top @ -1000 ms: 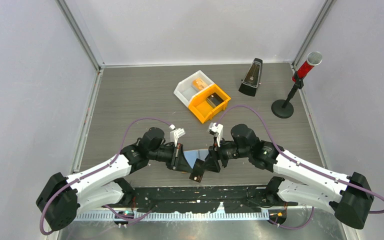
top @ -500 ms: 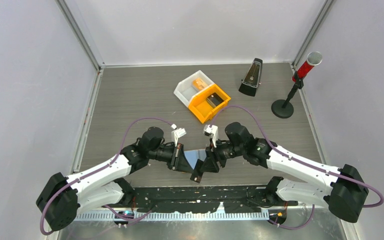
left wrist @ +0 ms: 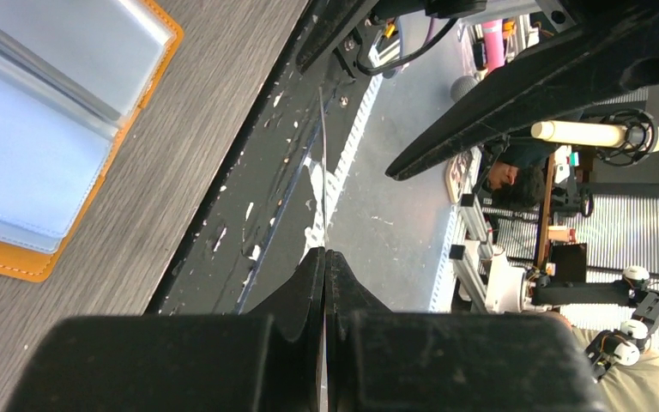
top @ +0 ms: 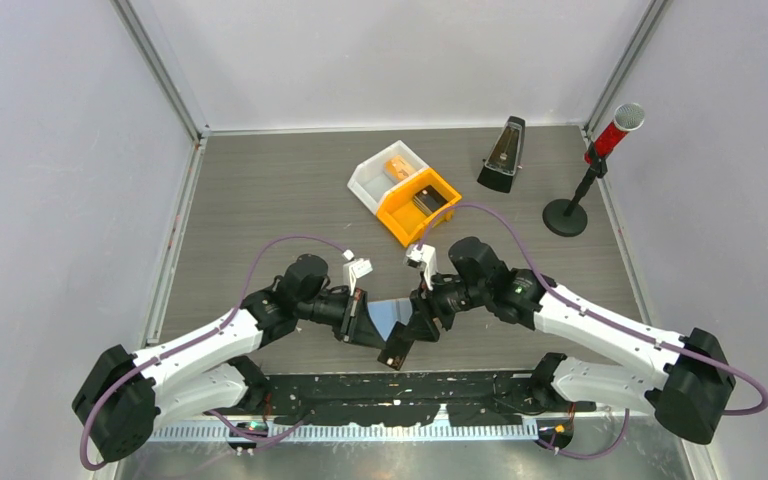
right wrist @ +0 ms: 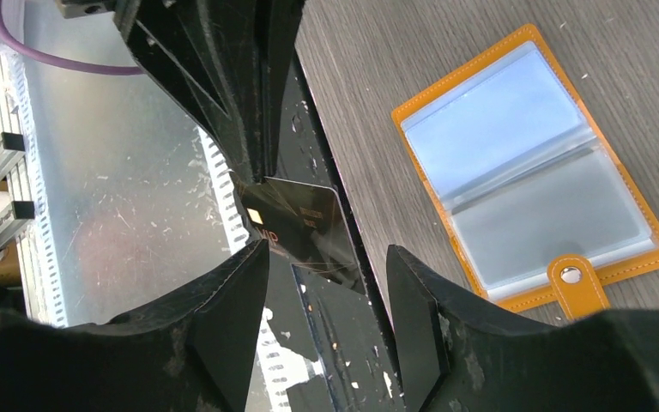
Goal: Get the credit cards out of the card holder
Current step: Place the credit card in the storage box.
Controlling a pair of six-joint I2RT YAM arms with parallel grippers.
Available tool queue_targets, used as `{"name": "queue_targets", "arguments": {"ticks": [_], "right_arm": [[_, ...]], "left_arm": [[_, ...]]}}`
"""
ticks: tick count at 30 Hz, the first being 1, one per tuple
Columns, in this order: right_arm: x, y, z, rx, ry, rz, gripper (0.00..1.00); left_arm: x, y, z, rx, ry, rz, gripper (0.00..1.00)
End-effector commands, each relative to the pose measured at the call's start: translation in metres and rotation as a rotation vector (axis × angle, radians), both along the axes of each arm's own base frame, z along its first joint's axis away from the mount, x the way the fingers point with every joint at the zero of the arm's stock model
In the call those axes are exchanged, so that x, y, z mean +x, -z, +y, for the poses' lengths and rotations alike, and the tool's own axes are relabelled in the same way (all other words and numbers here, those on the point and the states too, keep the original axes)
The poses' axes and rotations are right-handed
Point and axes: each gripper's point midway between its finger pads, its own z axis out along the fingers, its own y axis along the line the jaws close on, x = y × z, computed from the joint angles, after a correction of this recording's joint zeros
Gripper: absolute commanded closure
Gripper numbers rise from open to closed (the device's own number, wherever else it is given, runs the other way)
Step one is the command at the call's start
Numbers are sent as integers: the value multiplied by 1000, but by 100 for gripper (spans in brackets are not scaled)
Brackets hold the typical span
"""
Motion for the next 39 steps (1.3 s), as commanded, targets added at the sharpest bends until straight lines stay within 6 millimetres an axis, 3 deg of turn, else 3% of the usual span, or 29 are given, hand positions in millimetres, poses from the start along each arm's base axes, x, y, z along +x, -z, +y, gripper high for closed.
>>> {"name": "queue_targets", "arguments": {"ticks": [1,6,14,16,19,23,25,28,34,36,39], "right_arm": [[5,-12,7,23,-23,-19,40],[4,-18,13,58,-47,-21,41],[2,-5,23,61,-88,34,45],[2,-4,24,65,-90,39,51],[2,-7,25,82,-76,52,75],[8,-14,21,130,-22,57,94],[12,-16,17,144,9,65,95],[15,-21,14,176,38,62,95],[28,-21,9,177,116,111,95],[34,-15,9,157,156,137,95],[47,-7,9,134,225,149,95]], "left_arm": [[-4,-13,-1,-29,49,-39,100],[-3,-12,-2,-34,54,-39,100],[-3,-14,-4,-61,53,-52,100],[-3,-15,-3,-60,56,-51,100],[-4,-14,-2,-42,58,-46,100],[6,-6,3,28,-5,-69,99],[15,-3,5,56,-59,-86,84],[30,-4,10,115,-135,-126,54],[58,-23,33,205,-311,-255,22],[63,-33,41,219,-358,-291,5],[71,-43,60,278,-426,-360,1]]}}
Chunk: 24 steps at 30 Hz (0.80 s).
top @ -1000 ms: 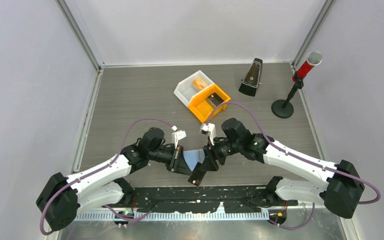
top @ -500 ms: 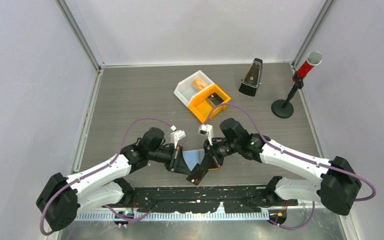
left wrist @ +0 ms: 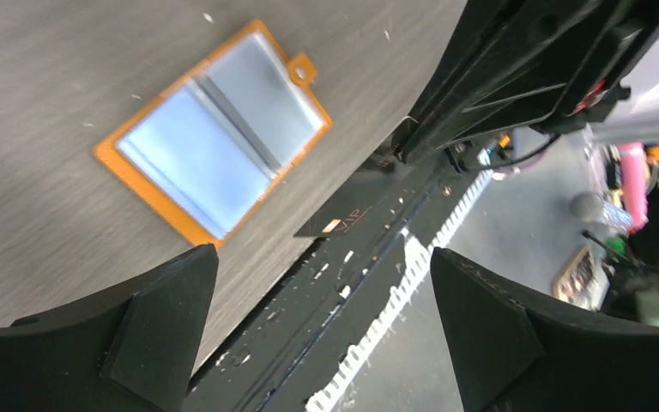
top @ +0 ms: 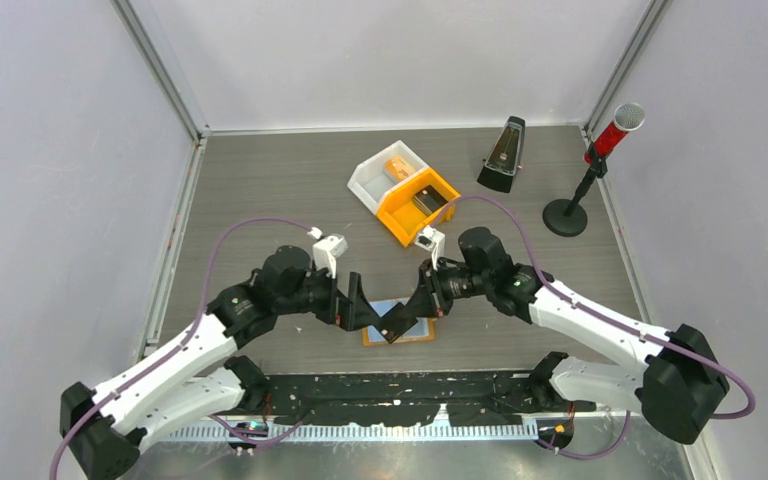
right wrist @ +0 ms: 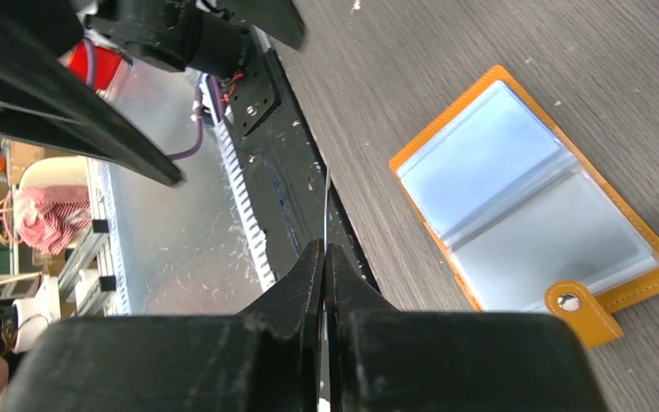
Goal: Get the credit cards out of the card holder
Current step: Place the credit card in the storage box.
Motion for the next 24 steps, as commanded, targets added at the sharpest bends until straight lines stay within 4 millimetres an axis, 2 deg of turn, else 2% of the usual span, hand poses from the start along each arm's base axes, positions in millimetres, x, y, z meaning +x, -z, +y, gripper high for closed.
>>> {"name": "queue_targets", "arguments": {"ticks": [1,4,7,9,13,14,15,16,17,18,19,20,21,24], "right_arm": [[27,0,3,-5,136,13,95],[57,-4,-1,-16,270,32,95],[101,-13,-15,-15,472,45,95],[128,-24,-24,-7,600,34,95],[173,-50,-37,44,815,1,95],[188,-57,-40,68,880,-9,95],[197,-56,-41,74,912,-10,95],[210,-66,-43,109,967,-22,95],[221,-61,-45,101,1007,-18,95],[233,-66,-51,114,1071,-21,95],[241,-58,-52,99,1098,-7,95],[250,-63,-56,117,1145,-1,95],[256,-56,-57,103,1171,10,95],[275,-57,-74,117,1328,20,95]], "left_arm": [[21,-19,34,119,-148,-132,1],[23,-29,52,159,-203,-170,1],[18,-39,63,138,-230,-209,1],[12,-48,69,92,-242,-250,1],[9,-53,83,55,-283,-319,1],[10,-51,91,73,-312,-329,1],[11,-51,98,88,-341,-339,1],[12,-50,107,111,-373,-344,1],[12,-50,115,134,-400,-349,1],[12,-51,121,151,-420,-356,1],[11,-52,126,161,-433,-360,1],[10,-52,129,169,-436,-364,1],[9,-51,132,181,-436,-364,1],[6,-47,137,208,-435,-358,1]]}}
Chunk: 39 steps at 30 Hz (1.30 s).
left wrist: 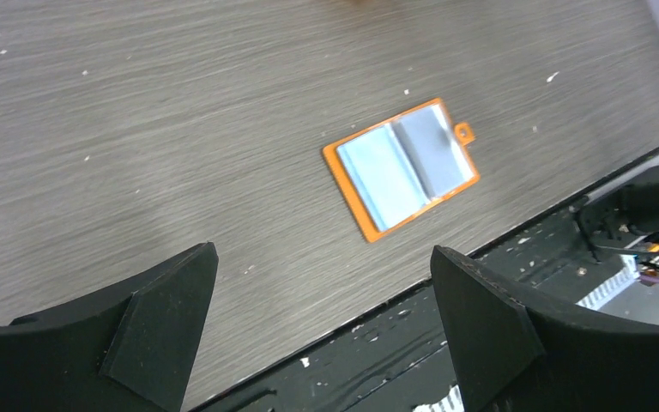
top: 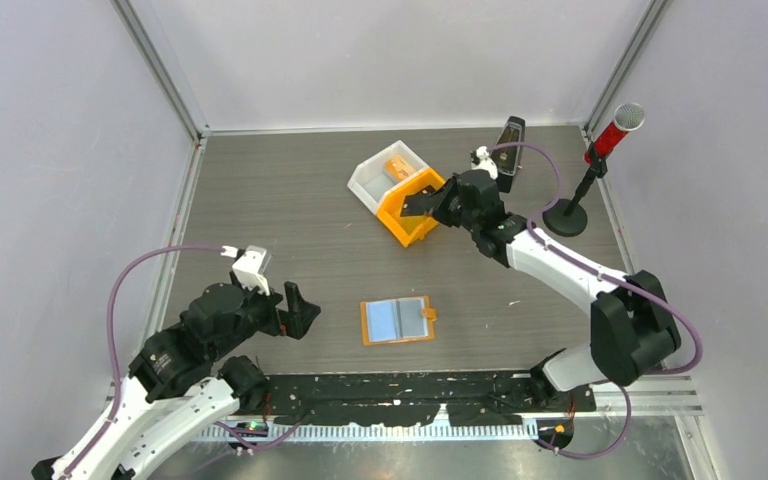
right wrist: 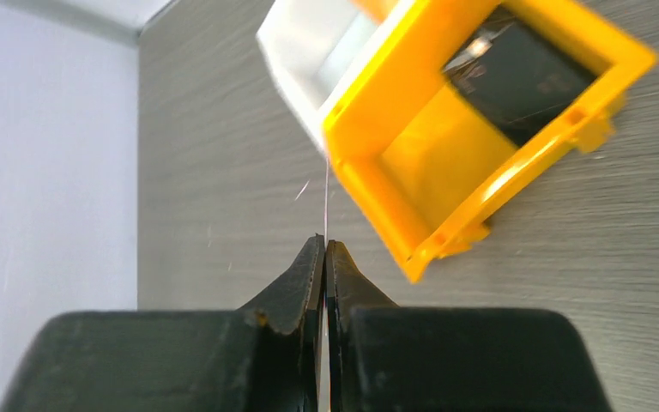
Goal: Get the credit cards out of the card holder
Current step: Place the credit card in the storage box.
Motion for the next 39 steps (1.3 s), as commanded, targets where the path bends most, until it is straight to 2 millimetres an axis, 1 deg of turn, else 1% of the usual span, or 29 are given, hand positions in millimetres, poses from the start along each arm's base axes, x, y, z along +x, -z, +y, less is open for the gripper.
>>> {"name": "queue_targets", "arguments": {"ticks": [1,2,3,4,6,7,11,12,13,14,15,16,17,18,20,23,28,31,39], "right_arm": [[43,-27,-27,72,291,-71,95],[48,-27,-32,77,334,-77,95],[54,-26,-32,75,352,-76,95],[59,-24,-36,72,382,-76,95],[68,-18,-36,64,411,-60,95],[71,-11,-38,47,429,-42,95],[80,5,-39,76,485,7,95],[83,13,-41,71,494,22,95],[87,13,-41,82,505,30,95],[89,21,-40,74,511,46,95],[93,21,-41,80,527,50,95],[95,28,-40,75,536,63,95],[97,29,-40,91,549,70,95],[98,37,-39,88,556,84,95],[101,44,-40,97,581,96,95],[102,51,-47,106,638,98,95],[99,60,-54,79,669,119,94],[101,66,-52,74,663,131,93],[109,71,-49,77,652,133,91]], "left_arm": [[-1,-6,16,46,-33,-27,1],[-2,-7,12,37,-14,-31,1],[-1,-7,10,34,-8,-34,1],[0,-6,11,39,-16,-34,1],[1,-5,15,56,-33,-27,1],[1,-6,15,59,-33,-26,1],[-3,-6,12,39,-8,-29,1],[-4,-7,11,29,-2,-37,1],[-4,-8,11,23,-1,-43,1],[-4,-9,11,19,-1,-49,1],[-4,-10,12,15,-1,-53,1],[-4,-12,12,10,0,-61,1],[-5,-14,12,6,1,-66,1],[-5,-16,13,-2,0,-76,1],[-6,-17,14,-9,-1,-85,1],[-8,-22,16,-30,0,-112,1],[-8,-24,18,-34,-2,-130,1],[-8,-24,17,-28,0,-127,1],[-10,-23,15,-32,17,-124,1]]}}
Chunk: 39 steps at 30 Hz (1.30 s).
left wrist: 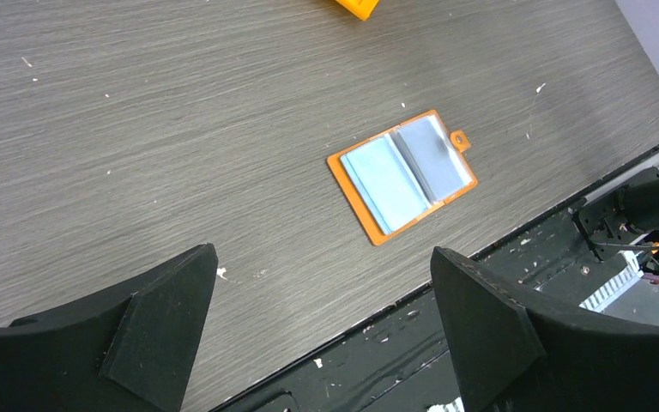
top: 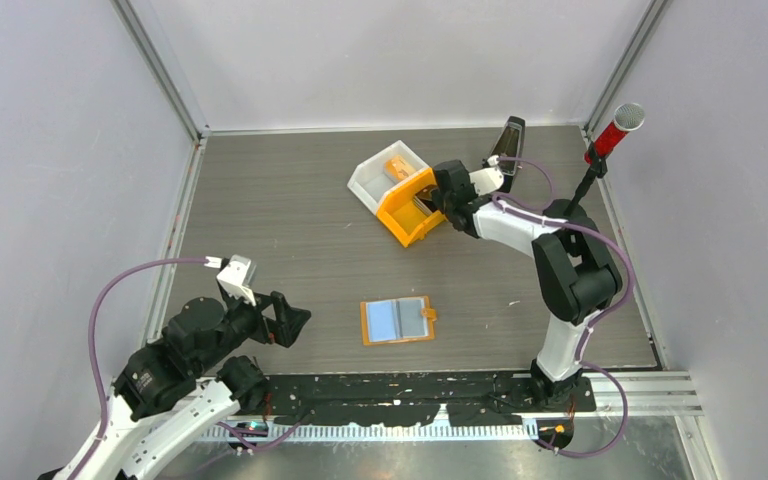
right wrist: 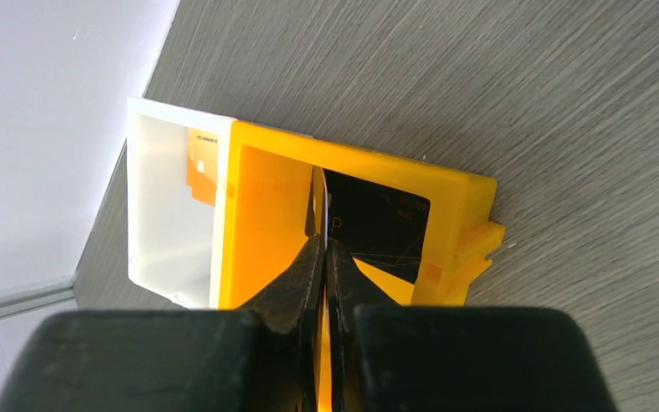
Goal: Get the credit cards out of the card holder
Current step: Place the credit card in the storage box.
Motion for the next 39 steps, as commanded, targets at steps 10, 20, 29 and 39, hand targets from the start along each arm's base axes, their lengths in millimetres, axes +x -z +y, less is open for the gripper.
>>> {"name": "queue_targets", "arguments": {"ticks": [10,20,29,39], "right_arm": [[23,-12,-2,38,53,-77,83],[17,-23,-15,-21,70,-48,65],[7,-35,-32,-73,81,-9,64],[-6,-61,-31,-116,-2,7,63]], "left_arm": [[-1,-21,-1,-45,18,-73,1],[0,-21,0,-47,12,-76,1],[1,-19,1,-41,3,-71,1],[3,-15,2,-29,-16,-51,1]]}}
